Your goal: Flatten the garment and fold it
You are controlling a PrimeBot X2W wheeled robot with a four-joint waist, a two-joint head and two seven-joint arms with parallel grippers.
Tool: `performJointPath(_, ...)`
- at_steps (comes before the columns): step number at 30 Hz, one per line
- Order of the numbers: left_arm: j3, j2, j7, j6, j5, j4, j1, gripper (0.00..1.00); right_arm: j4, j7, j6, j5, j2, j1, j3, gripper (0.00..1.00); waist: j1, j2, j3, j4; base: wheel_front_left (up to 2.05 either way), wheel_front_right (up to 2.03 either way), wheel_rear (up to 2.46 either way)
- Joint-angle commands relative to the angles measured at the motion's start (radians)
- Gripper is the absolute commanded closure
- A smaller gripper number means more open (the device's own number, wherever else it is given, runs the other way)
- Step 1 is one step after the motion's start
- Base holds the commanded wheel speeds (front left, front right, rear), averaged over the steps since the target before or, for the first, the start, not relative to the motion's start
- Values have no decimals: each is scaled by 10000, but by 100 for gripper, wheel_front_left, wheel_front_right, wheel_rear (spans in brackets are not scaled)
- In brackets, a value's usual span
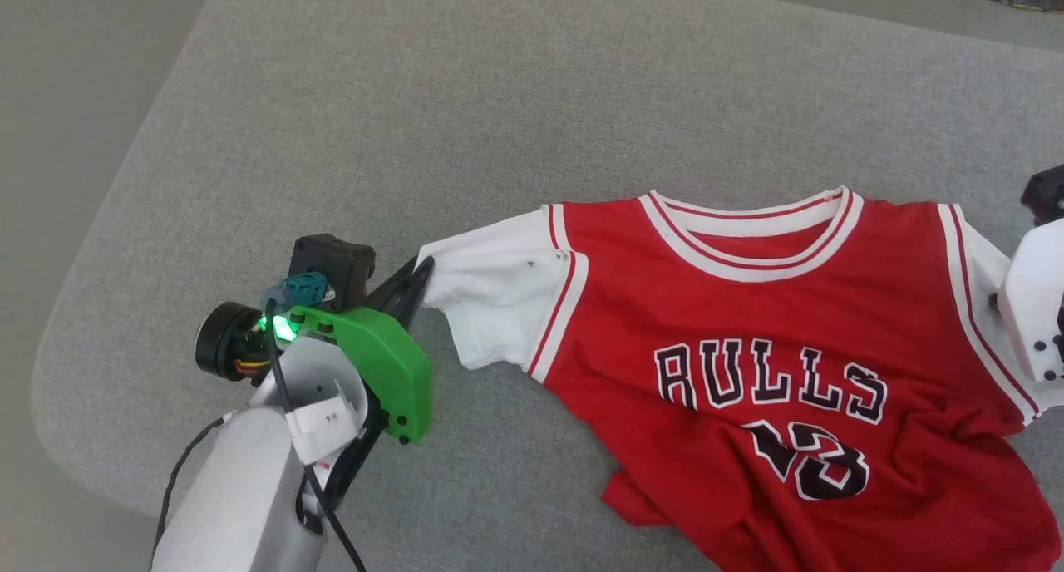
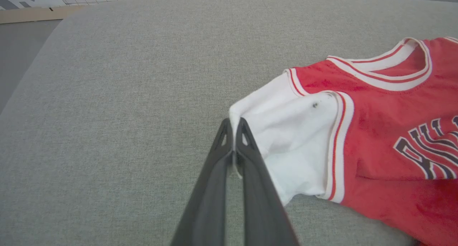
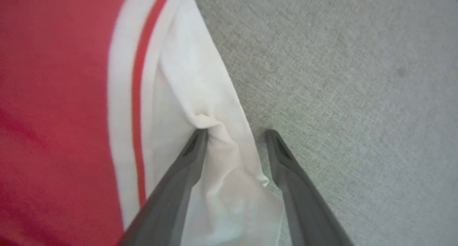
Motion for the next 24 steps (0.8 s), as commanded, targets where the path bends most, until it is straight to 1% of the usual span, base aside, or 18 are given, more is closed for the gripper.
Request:
performJointPath(1, 33, -80, -139, -32, -71, 64, -143, 100, 469, -136, -13, 58, 112, 319, 424, 100, 0, 0, -32, -9, 0, 0, 0)
performJointPath(3, 175, -40, -405, 8, -89, 249, -200, 100, 532, -1003, -13, 52, -88, 30, 438, 100, 0, 0, -254, -139, 0, 0, 0)
performJointPath(7, 492, 114, -853, 95, -118, 430, -188, 100, 407, -2326, -13, 84, -186, -331, 257, 100, 0, 0, -750, -403, 0, 0, 0)
performJointPath(13, 1132, 537, -1530, 264, -131, 209, -90, 100, -327, -3948, -13, 128, -403, -618, -89, 100, 0, 0, -1659, -932, 0, 0, 0)
performJointPath(18, 1749, 912, -2057, 483, -88, -446, -77, 100, -1333, -4755, -13, 172, -612, -514, -595, 100, 0, 0, -2226, -1317, 0, 0, 0)
performJointPath(21, 2125, 1142, -2304, 621, -58, -980, -46, 100, -2006, -5024, -13, 335, -508, -337, -1097, 100, 0, 0, -2547, -1539, 0, 0, 0)
performJointPath(24, 2463, 1377, -2407, 734, -36, -1552, -4, 100, -2774, -5065, -13, 474, -404, -132, -1494, 100, 0, 0, -2764, -1736, 0, 0, 0)
